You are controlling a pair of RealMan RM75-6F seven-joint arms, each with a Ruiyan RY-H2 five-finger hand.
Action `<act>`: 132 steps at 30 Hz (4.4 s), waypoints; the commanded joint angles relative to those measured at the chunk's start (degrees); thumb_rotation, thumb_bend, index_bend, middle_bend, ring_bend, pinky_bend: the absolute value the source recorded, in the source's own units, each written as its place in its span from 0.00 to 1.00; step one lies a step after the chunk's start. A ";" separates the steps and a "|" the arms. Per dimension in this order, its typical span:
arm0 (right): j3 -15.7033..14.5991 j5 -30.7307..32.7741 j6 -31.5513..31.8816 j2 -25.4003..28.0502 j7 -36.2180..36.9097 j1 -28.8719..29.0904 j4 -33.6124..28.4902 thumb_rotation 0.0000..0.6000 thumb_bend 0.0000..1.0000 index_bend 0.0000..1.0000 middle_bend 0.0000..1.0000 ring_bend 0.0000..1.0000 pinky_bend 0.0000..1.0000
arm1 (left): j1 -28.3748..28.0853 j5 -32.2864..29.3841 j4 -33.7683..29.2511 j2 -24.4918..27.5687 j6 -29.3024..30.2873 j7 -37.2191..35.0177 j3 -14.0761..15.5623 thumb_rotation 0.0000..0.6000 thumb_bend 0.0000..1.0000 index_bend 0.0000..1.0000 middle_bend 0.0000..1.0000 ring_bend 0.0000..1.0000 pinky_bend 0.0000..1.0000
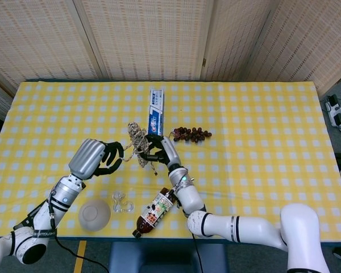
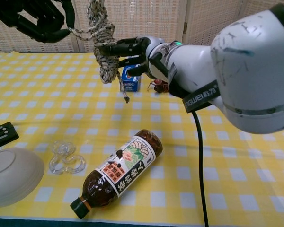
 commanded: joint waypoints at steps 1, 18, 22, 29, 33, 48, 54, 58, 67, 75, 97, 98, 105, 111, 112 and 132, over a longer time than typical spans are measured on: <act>1.79 -4.32 -1.45 0.96 4.23 -3.45 -0.19 1.00 0.44 1.00 0.89 1.00 0.98 | 1.32 -0.15 1.81 0.27 0.61 -1.79 0.69 1.00 0.53 0.65 0.84 0.78 0.76; 1.44 -22.95 -6.19 7.88 14.88 -12.51 -4.65 1.00 0.44 1.00 0.89 1.00 0.98 | 1.93 -5.71 10.99 -1.21 -4.45 -2.20 1.30 1.00 0.53 0.65 0.84 0.78 0.76; 1.03 -26.28 -6.32 8.26 17.11 -13.38 -4.81 1.00 0.44 1.00 0.89 1.00 0.98 | 1.63 -7.15 12.43 -1.81 -5.99 -2.03 1.13 1.00 0.53 0.65 0.84 0.78 0.76; 0.29 -29.90 -6.85 9.70 19.50 -14.47 -5.34 1.00 0.44 1.00 0.89 1.00 0.98 | 1.24 -9.17 14.41 -2.50 -7.68 -1.25 0.68 1.00 0.53 0.65 0.84 0.78 0.76; -1.03 -32.15 -7.36 11.25 17.83 -14.30 -5.52 1.00 0.44 1.00 0.89 1.00 0.98 | 0.96 -8.69 14.85 -2.58 -7.62 -1.10 0.27 1.00 0.53 0.65 0.84 0.78 0.76; -8.02 -33.05 -8.64 16.32 -1.66 -9.75 -10.33 1.00 0.44 1.00 0.89 1.00 0.98 | -4.78 -2.84 12.34 -0.32 -11.95 4.32 -0.42 1.00 0.53 0.64 0.84 0.77 0.76; -11.08 -29.27 -9.68 18.09 -10.20 -7.41 -13.07 1.00 0.44 1.00 0.89 1.00 0.98 | -6.64 -5.89 10.97 0.14 -13.08 7.08 -2.16 1.00 0.53 0.64 0.84 0.77 0.76; -12.17 -24.77 -9.71 17.97 -15.20 -5.22 -13.43 1.00 0.44 1.00 0.89 1.00 0.98 | -7.35 -6.82 9.79 0.73 -12.95 8.76 -2.85 1.00 0.53 0.64 0.84 0.77 0.76; -12.74 -6.40 -4.80 13.54 -28.30 2.79 -11.30 1.00 0.44 1.00 0.89 1.00 0.98 | -8.58 -8.45 4.57 0.60 -8.66 20.10 -3.43 1.00 0.53 0.63 0.84 0.77 0.76; -11.27 3.94 -2.47 10.42 -33.49 8.01 -8.21 1.00 0.44 1.00 0.89 1.00 0.98 | -8.45 -8.43 0.45 0.10 -5.57 24.58 -3.04 1.00 0.53 0.63 0.84 0.77 0.76; 1.72 8.69 4.98 -2.15 -17.91 7.03 1.12 1.00 0.44 1.00 0.89 1.00 0.98 | -5.43 -6.13 -2.97 -4.07 2.21 28.60 -1.06 1.00 0.53 0.63 0.84 0.77 0.76; 2.15 8.24 5.19 -2.59 -17.03 6.71 1.28 1.00 0.44 1.00 0.89 1.00 0.98 | -5.30 -6.30 -2.95 -4.24 2.50 28.82 -1.09 1.00 0.53 0.63 0.84 0.77 0.76; 4.77 6.36 4.81 -3.96 -12.80 4.51 1.85 1.00 0.44 1.00 0.89 1.00 0.98 | -4.60 -7.30 -2.59 -5.05 3.89 29.50 -1.50 1.00 0.53 0.63 0.84 0.77 0.76; 4.92 4.29 3.04 -2.37 -12.51 2.80 0.81 1.00 0.44 1.00 0.89 1.00 0.98 | -3.87 -8.72 -2.26 -5.13 4.21 29.23 -1.63 1.00 0.53 0.63 0.84 0.77 0.76; 4.96 3.97 2.84 -1.93 -12.47 2.41 0.38 1.00 0.44 1.00 0.89 1.00 0.98 | -3.74 -8.90 -2.10 -5.14 4.22 29.06 -1.62 1.00 0.53 0.63 0.84 0.77 0.76; 3.39 0.51 -0.60 6.09 -13.27 -1.92 -5.18 1.00 0.44 1.00 0.89 1.00 0.98 | -2.07 -11.50 0.36 -4.40 1.52 24.61 -0.86 1.00 0.53 0.59 0.84 0.76 0.76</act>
